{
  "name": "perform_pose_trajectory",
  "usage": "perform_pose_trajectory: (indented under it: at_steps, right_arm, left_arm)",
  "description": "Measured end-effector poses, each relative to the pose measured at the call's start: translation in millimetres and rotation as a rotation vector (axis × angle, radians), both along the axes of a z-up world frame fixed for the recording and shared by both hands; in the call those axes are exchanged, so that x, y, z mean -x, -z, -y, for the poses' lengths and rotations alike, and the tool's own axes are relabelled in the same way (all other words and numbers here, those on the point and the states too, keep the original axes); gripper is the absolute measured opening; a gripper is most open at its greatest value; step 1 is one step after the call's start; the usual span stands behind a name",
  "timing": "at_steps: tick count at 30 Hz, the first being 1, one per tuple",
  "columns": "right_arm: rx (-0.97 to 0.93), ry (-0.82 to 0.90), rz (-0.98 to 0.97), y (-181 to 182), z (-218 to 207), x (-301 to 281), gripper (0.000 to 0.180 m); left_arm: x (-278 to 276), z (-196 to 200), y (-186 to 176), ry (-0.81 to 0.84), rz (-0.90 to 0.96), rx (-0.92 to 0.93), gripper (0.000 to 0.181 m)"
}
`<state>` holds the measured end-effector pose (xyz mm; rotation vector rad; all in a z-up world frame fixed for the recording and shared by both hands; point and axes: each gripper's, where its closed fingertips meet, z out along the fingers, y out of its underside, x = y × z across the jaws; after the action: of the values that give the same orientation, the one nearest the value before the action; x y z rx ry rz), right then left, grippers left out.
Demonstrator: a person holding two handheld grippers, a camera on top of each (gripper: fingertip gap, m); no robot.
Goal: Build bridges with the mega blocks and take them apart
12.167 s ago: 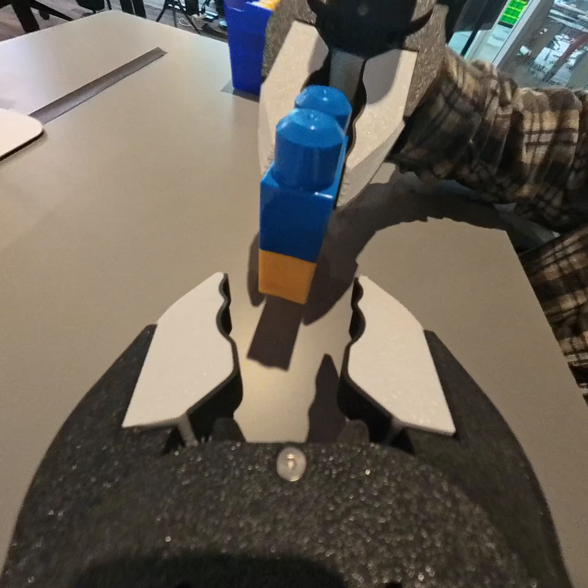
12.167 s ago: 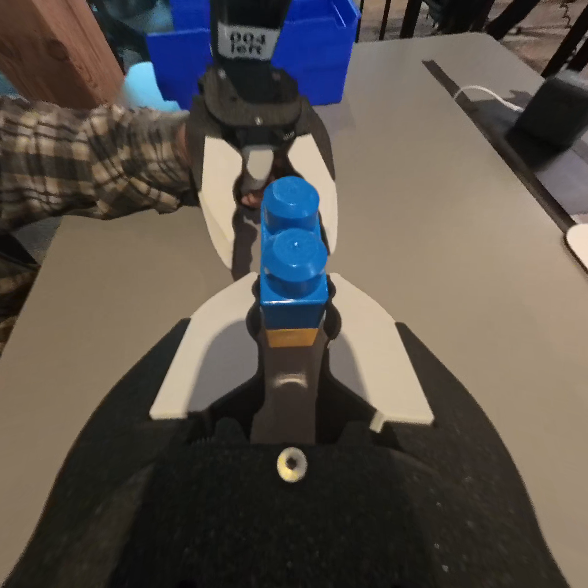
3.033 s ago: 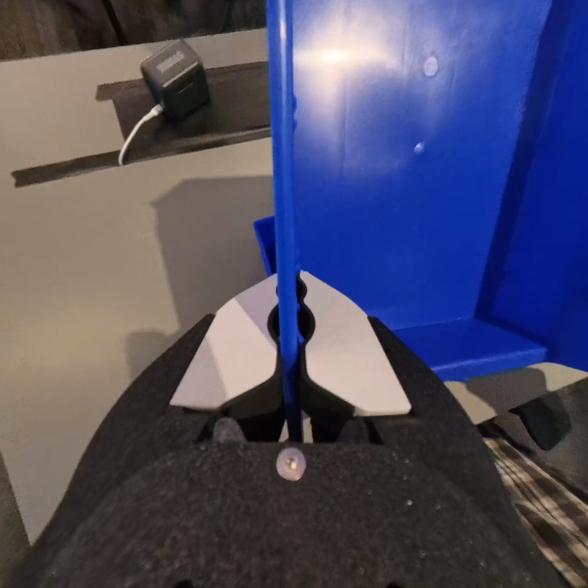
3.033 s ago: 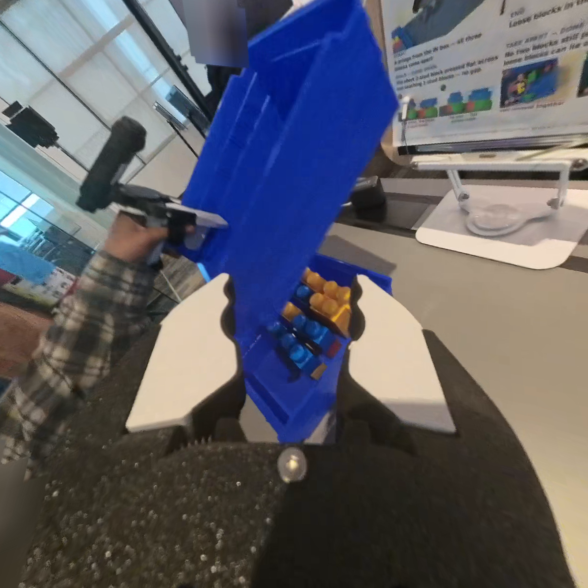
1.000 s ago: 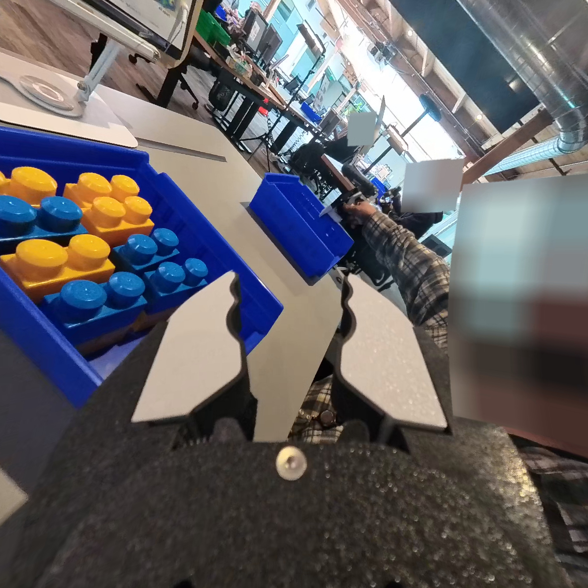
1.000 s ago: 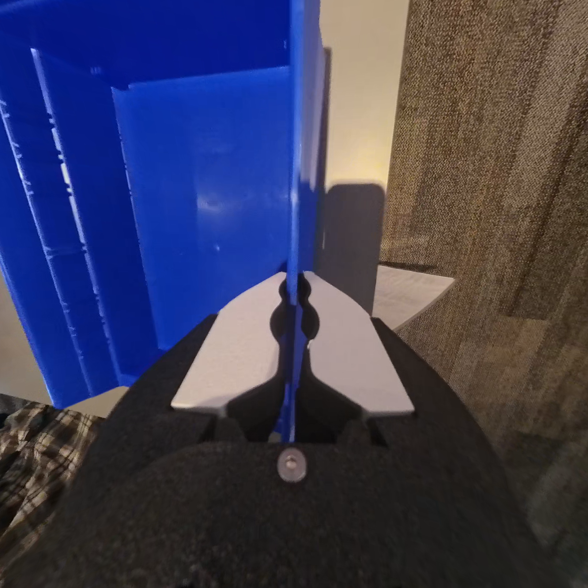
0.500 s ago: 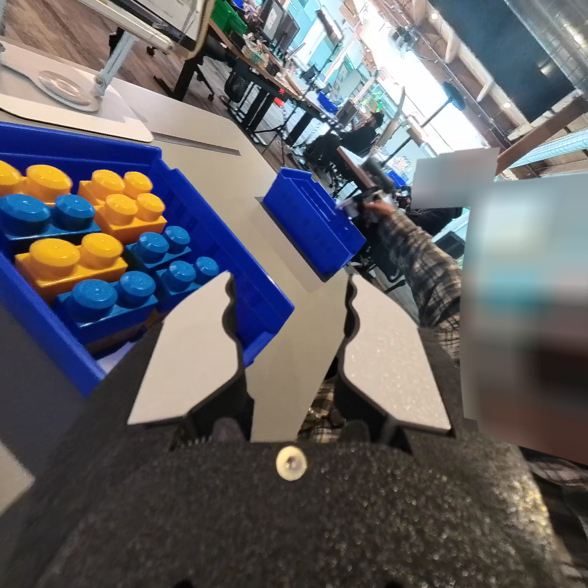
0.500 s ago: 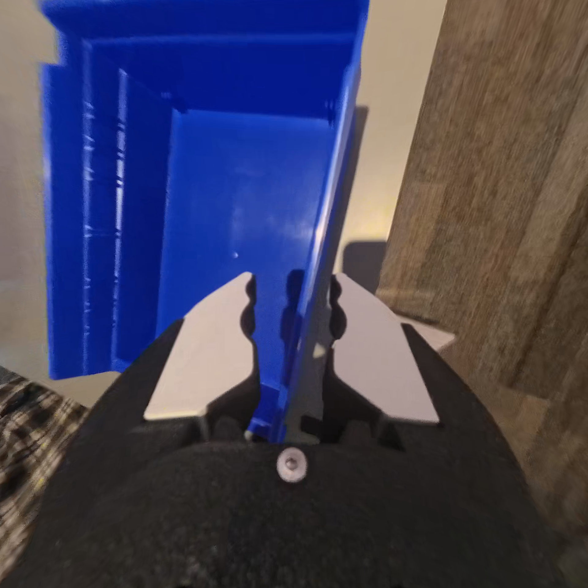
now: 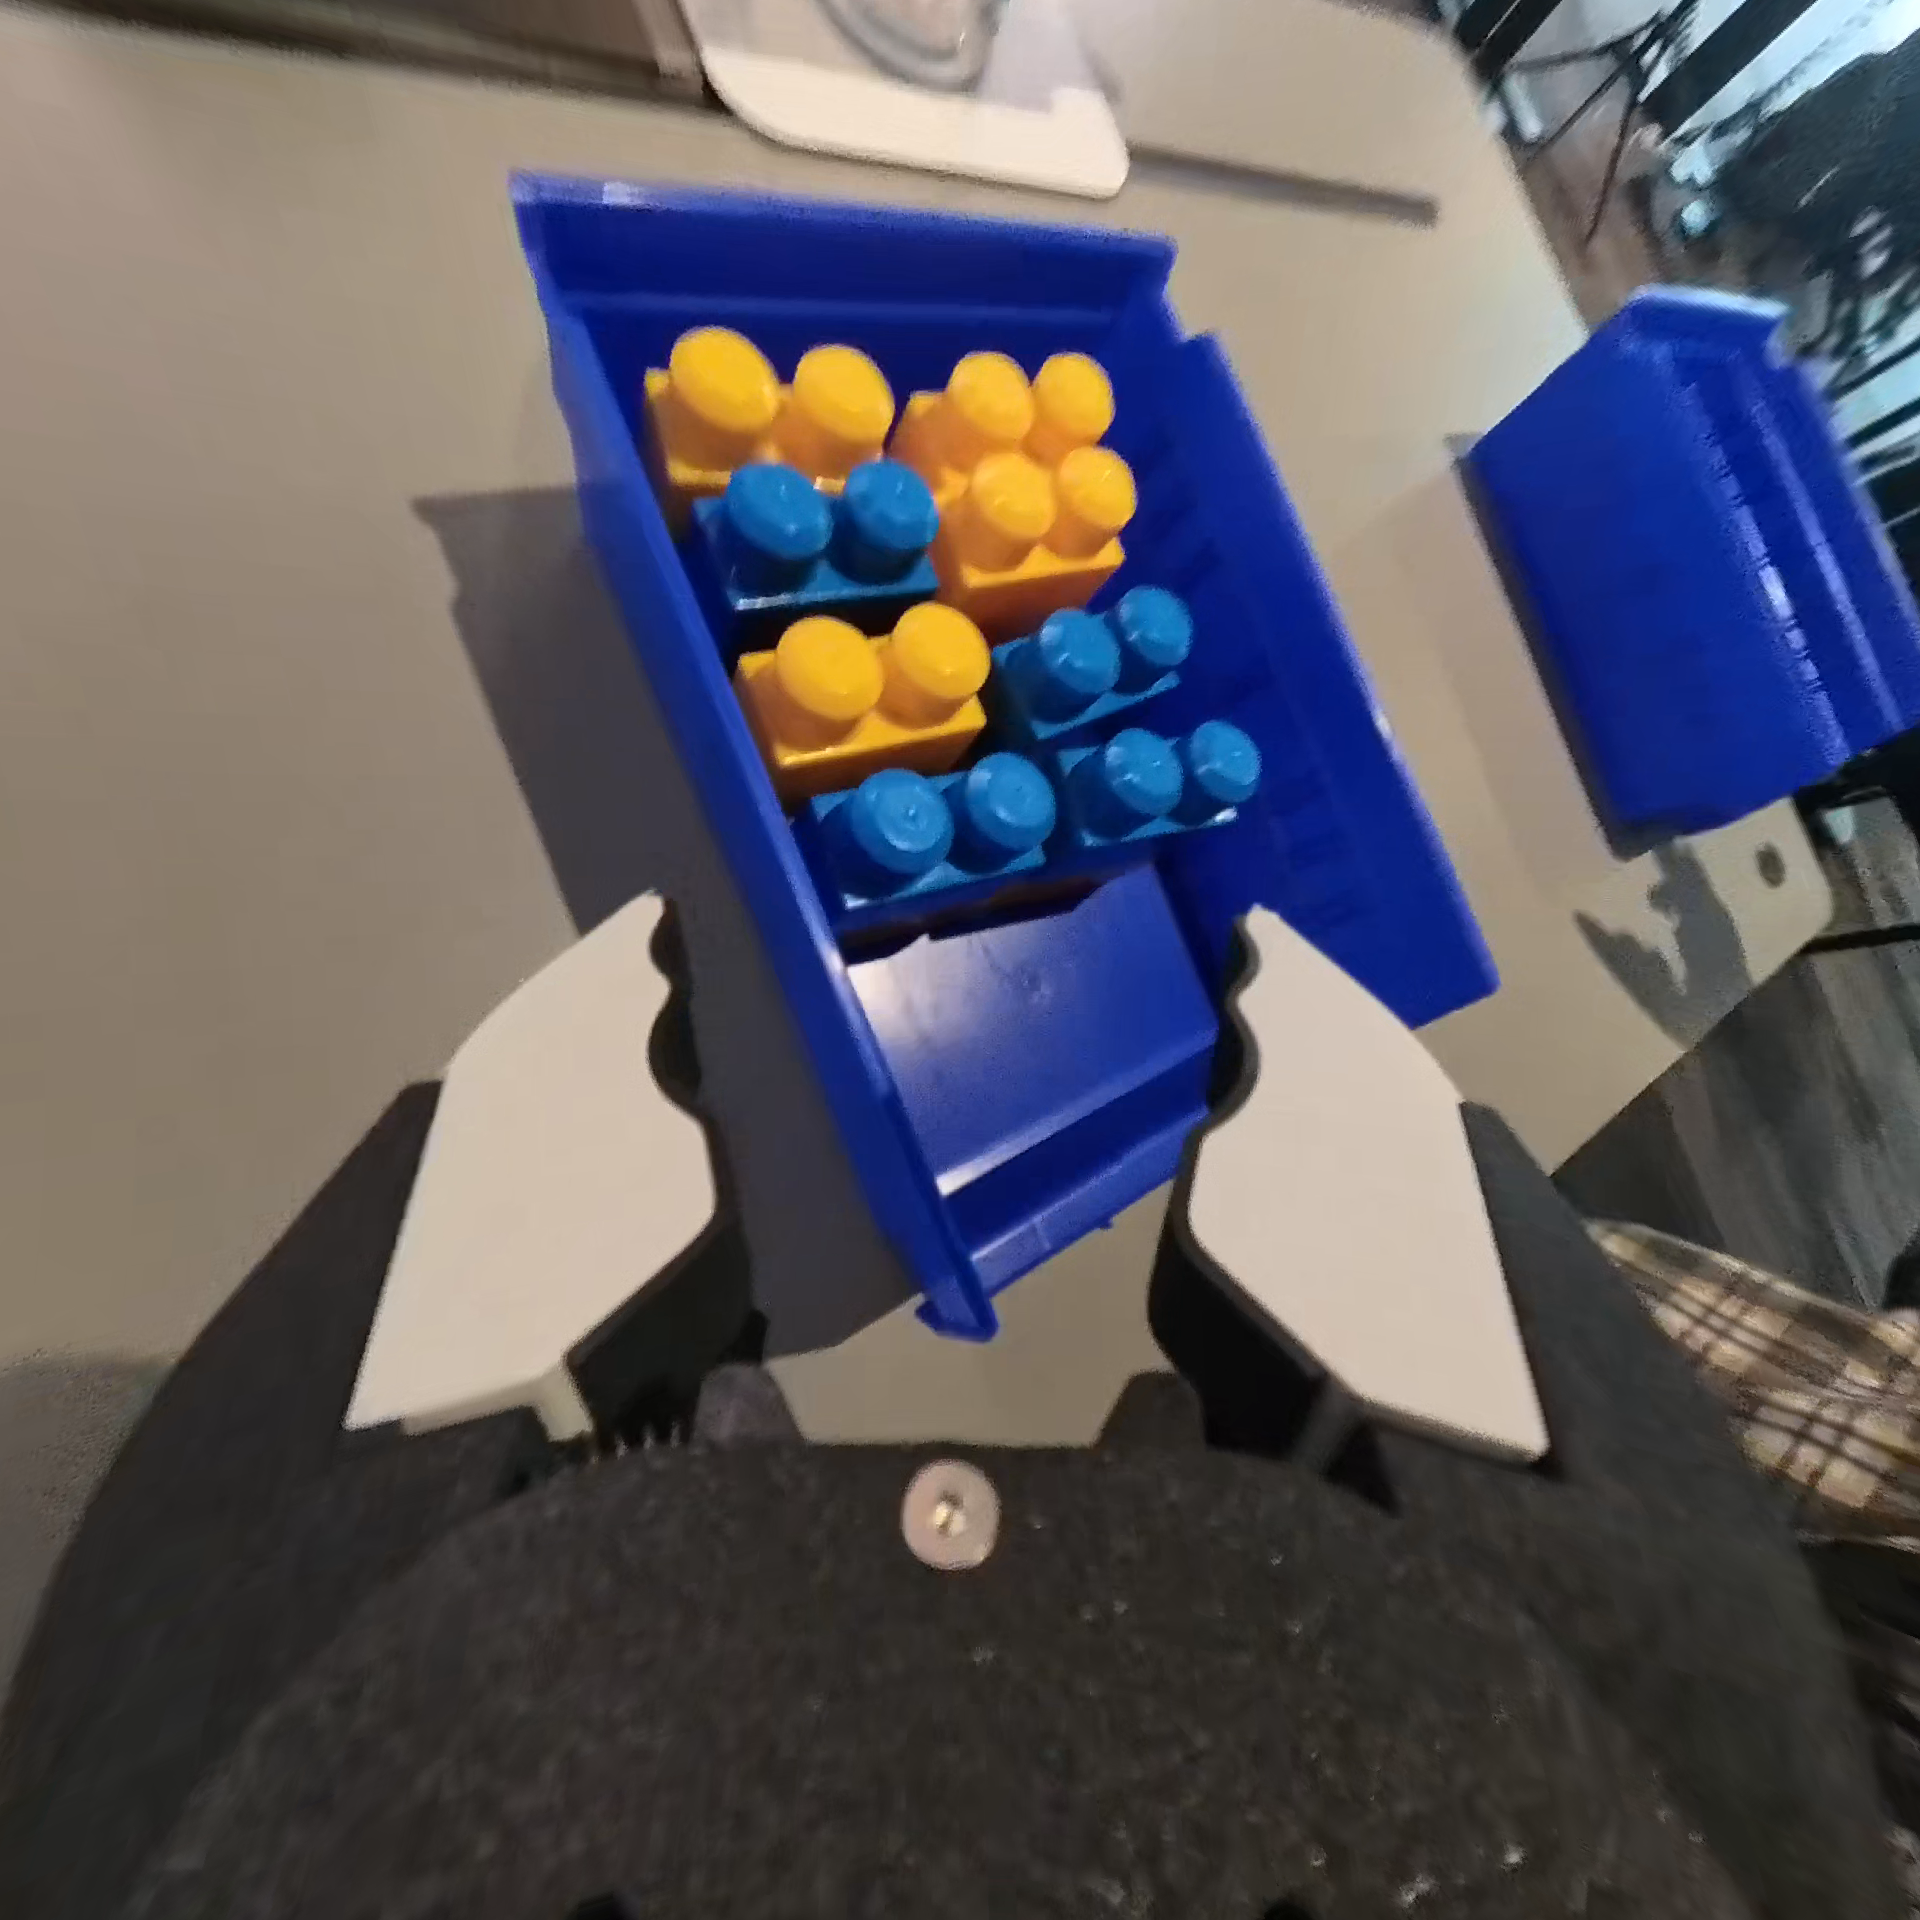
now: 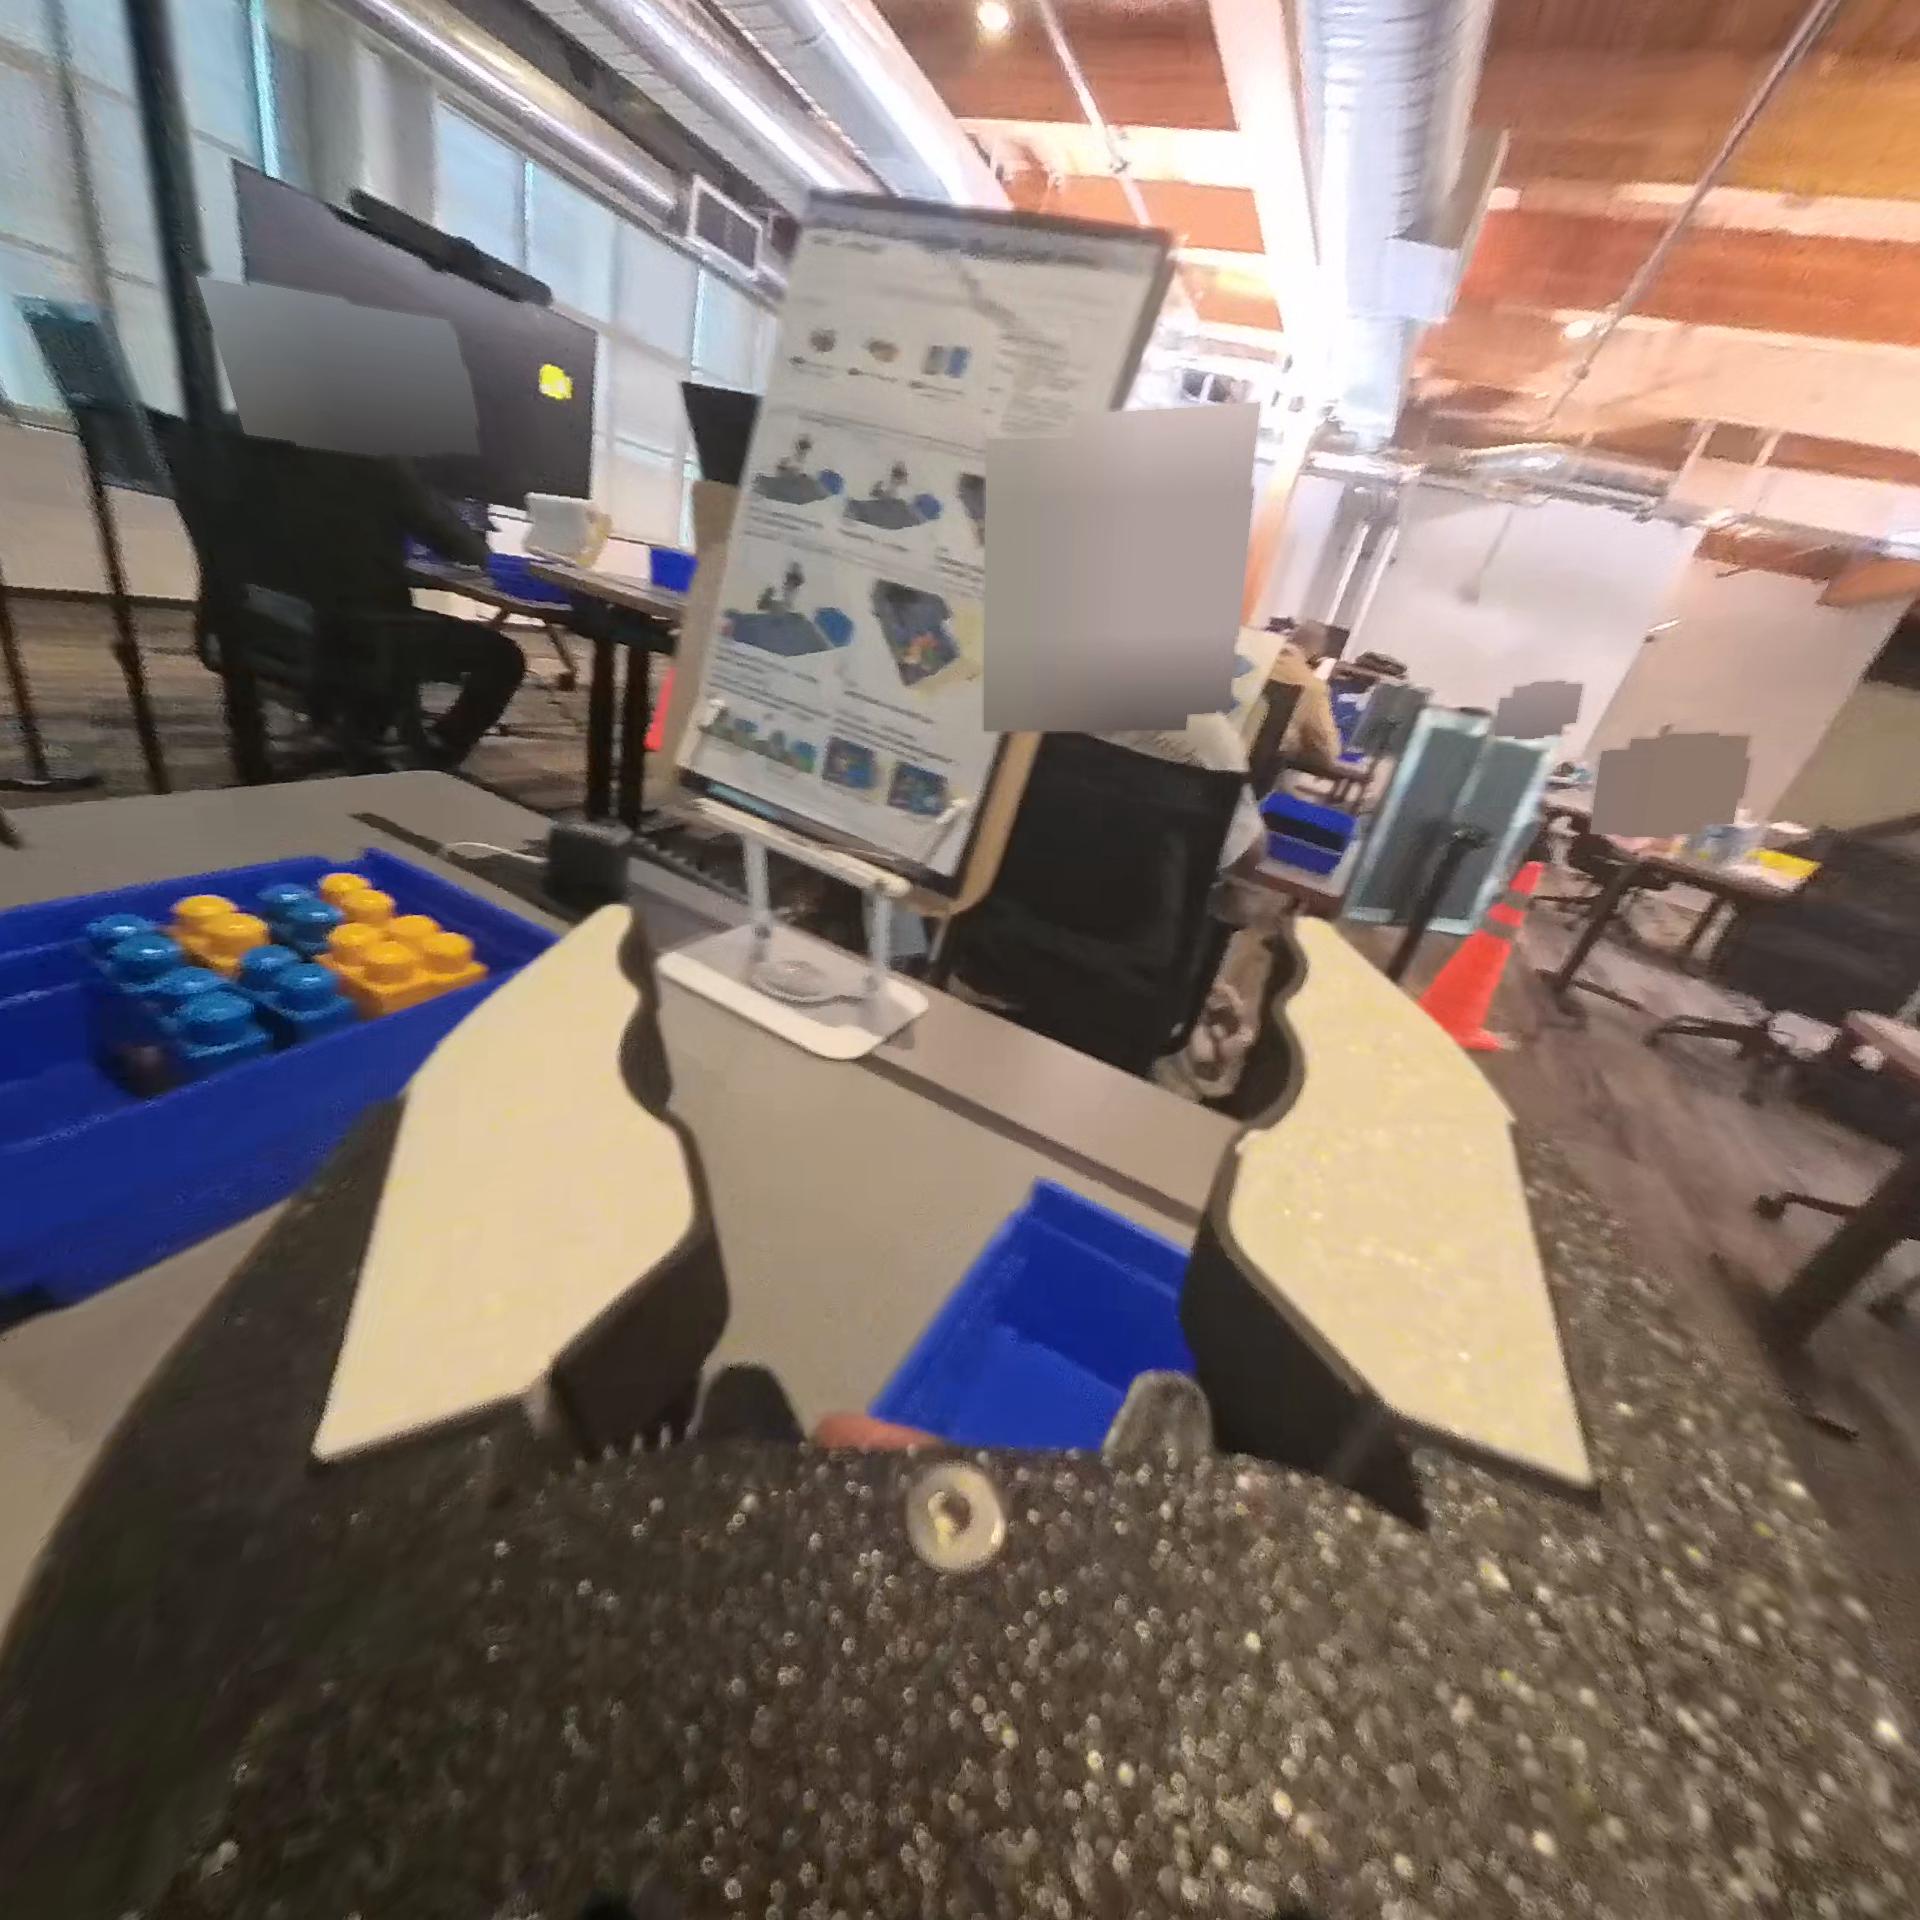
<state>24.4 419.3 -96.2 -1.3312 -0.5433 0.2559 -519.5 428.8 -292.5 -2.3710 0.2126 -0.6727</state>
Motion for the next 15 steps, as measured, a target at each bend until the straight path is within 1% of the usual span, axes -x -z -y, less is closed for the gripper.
perform_pose_trajectory:
  at_steps: [1, 3, 6, 12, 15]
  right_arm:
    - [0.015, -0.019, -0.013, 7, 6, 13, 0.114]
    - [0.054, -0.076, -0.019, 23, 15, 38, 0.116]
    - [0.093, -0.101, 0.012, 48, 21, 63, 0.114]
    - [0.111, -0.093, 0.111, 88, 28, 96, 0.114]
    - [0.166, -0.113, 0.118, 107, 30, 108, 0.114]
  left_arm:
    - [-2, 0, 8, 0.005, -0.007, 0.028, 0.098]
    - [-4, 2, 22, 0.015, -0.036, 0.078, 0.098]
    - [-3, 6, 38, 0.019, -0.111, 0.129, 0.101]
    - [4, 9, 61, 0.015, -0.240, 0.209, 0.097]
    - [6, 12, 76, 0.023, -0.285, 0.271, 0.090]
